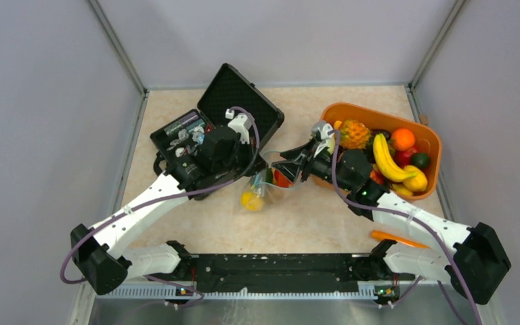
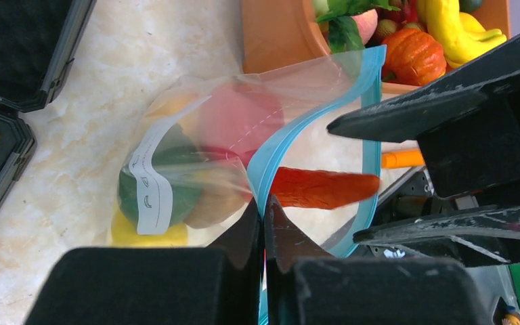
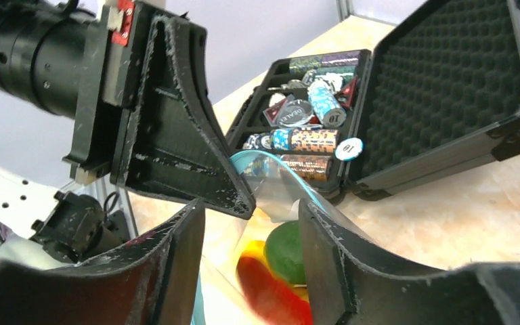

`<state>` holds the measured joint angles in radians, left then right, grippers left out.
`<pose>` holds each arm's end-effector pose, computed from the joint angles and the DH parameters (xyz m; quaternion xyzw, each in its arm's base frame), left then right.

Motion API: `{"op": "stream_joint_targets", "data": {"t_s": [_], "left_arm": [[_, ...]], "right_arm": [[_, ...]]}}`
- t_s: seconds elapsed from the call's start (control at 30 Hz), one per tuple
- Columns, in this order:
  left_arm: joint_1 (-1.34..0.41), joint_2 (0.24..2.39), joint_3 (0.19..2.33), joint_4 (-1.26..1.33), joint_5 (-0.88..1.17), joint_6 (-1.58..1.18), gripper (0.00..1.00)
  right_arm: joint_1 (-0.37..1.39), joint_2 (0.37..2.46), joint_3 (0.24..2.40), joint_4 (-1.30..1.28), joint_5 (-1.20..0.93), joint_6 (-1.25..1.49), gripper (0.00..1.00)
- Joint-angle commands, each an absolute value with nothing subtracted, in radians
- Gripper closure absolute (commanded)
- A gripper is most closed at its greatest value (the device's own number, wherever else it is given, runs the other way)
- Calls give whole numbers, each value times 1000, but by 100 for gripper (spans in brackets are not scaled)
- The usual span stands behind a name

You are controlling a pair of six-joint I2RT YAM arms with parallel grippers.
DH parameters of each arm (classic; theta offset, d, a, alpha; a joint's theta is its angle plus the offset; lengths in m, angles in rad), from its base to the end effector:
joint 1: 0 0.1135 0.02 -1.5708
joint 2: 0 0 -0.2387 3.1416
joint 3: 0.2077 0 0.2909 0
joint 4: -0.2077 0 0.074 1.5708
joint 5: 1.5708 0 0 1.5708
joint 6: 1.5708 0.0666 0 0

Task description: Place the food in the zip-top bag and seal the zipper

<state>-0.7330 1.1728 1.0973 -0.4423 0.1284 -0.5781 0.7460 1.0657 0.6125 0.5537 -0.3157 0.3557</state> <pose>0.2451 -0.2322 0.3026 0.0989 0.8577 -0.3497 0.3637 0.2234 0.2346 0.2655 -0.2428 0.6272 0.4732 0.5690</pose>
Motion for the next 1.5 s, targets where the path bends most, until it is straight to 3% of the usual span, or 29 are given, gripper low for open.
{"op": "stream_joint_targets", "data": {"t_s": [0.0, 0.07, 0.13, 0.37, 0.53, 0.73, 0.83, 1.1, 1.47], "left_arm": [[-725, 1118, 1086, -368, 68, -602, 100], [-723, 1108, 1075, -355, 56, -604, 100], [-721, 1100, 1070, -350, 48, -604, 100], [-719, 1092, 1063, -351, 47, -598, 100], [-718, 1093, 1062, -357, 48, -593, 100], [-718, 1110, 1067, -351, 61, -594, 100], [-718, 1109, 1065, -348, 64, -594, 100], [-718, 1106, 1061, -348, 60, -591, 100], [-718, 1114, 1060, -341, 79, -590, 100]], "right_arm": [[758, 1032, 743, 351, -236, 322, 44], [758, 1011, 754, 318, -229, 322, 36], [758, 1005, 777, 270, -265, 321, 35], [758, 1034, 906, -43, -183, 255, 49], [758, 970, 960, -240, 60, 259, 47], [758, 930, 954, -306, 148, 374, 51], [758, 934, 922, -299, 108, 436, 60], [758, 918, 854, -208, -116, 505, 58], [758, 958, 908, -336, -87, 410, 54]]}}
